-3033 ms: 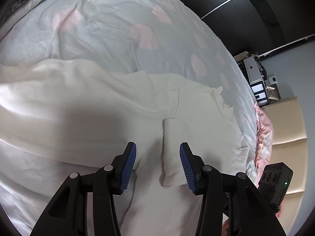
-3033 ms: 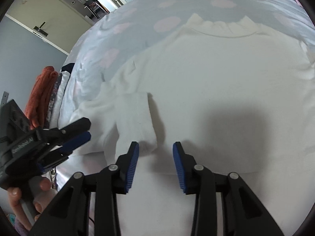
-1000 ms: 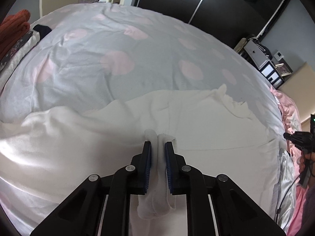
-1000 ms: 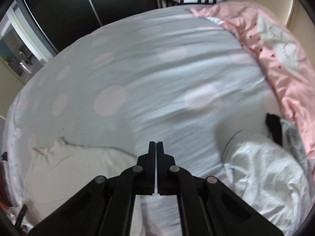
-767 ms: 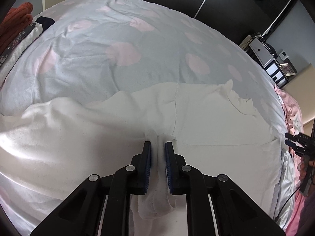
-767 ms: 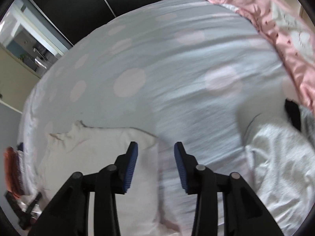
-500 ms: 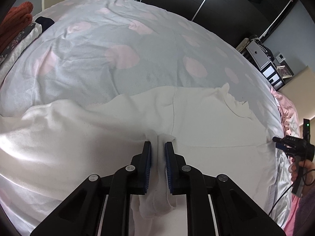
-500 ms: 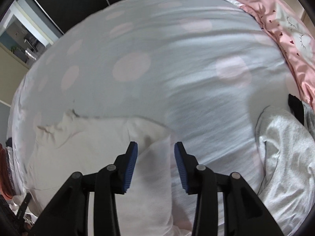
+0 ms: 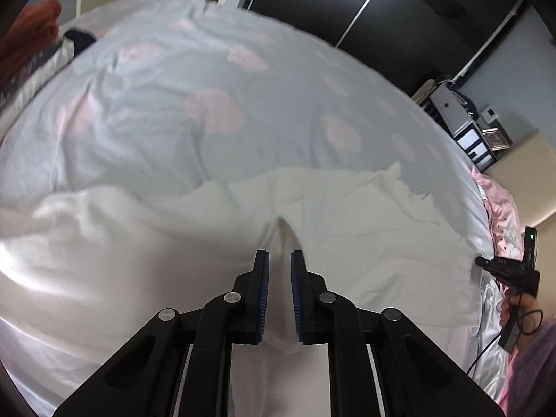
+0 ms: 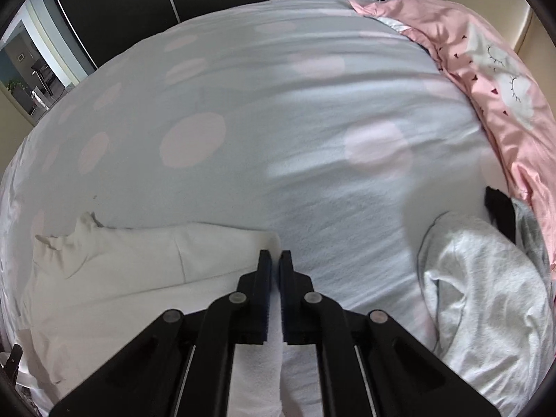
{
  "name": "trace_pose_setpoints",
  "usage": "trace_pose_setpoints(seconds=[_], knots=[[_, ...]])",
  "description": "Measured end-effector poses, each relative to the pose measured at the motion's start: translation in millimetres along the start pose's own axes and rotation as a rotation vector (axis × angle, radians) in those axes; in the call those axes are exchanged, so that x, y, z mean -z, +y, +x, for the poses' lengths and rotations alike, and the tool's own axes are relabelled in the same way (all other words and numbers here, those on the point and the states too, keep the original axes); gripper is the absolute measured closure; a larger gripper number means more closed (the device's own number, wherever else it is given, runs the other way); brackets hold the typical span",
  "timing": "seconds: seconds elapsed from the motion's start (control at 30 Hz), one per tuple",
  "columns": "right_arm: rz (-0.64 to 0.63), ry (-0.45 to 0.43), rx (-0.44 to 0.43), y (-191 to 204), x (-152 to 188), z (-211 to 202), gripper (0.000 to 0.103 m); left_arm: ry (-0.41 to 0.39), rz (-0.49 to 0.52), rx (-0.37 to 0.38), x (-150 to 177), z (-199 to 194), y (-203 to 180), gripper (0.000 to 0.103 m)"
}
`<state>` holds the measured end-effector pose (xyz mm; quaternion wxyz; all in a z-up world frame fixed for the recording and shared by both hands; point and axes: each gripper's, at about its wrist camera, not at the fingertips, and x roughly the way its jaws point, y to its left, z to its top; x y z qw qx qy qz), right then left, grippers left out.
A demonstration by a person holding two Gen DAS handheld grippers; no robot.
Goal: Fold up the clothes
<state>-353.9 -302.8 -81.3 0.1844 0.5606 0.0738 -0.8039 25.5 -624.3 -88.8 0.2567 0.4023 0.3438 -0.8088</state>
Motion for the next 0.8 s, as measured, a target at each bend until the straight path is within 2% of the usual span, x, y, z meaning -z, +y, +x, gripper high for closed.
trace_pose_setpoints(seconds=[0.03, 0.1, 0.17, 0.27, 0.33, 0.47, 0.63, 0.73, 0.8], knots=[[0.011, 0.004, -0.007, -3, 1, 3, 0.097, -0.005, -0.012, -0.012, -1, 1, 3, 0.078], [0.036, 0.002, -0.025, -9, 2, 6, 0.095, -0.021, -0.038, -0.03, -2, 0, 9, 0.068], [0.059, -0.013, -0.043, -15, 1, 2, 0.093, -0.047, -0.072, -0.014, -2, -6, 15, 0.068], [0.072, -0.054, -0.058, -24, 1, -16, 0.09, -0.03, -0.091, 0.026, -2, -6, 18, 0.067], [0.068, -0.066, -0.095, -29, 7, -29, 0.088, -0.013, -0.085, 0.031, -2, -5, 17, 0.061], [0.042, -0.058, -0.157, -38, 39, -51, 0.085, 0.044, -0.042, 0.039, 3, -1, 7, 0.058], [-0.003, -0.057, -0.198, -40, 94, -55, 0.07, 0.082, -0.004, 0.016, 13, 2, 1, 0.058], [-0.029, -0.056, -0.222, -41, 126, -57, 0.069, 0.084, 0.025, 0.007, 17, 3, -5, 0.058], [-0.005, -0.052, -0.248, -44, 127, -50, 0.069, 0.086, 0.048, -0.008, 19, 5, -8, 0.058]])
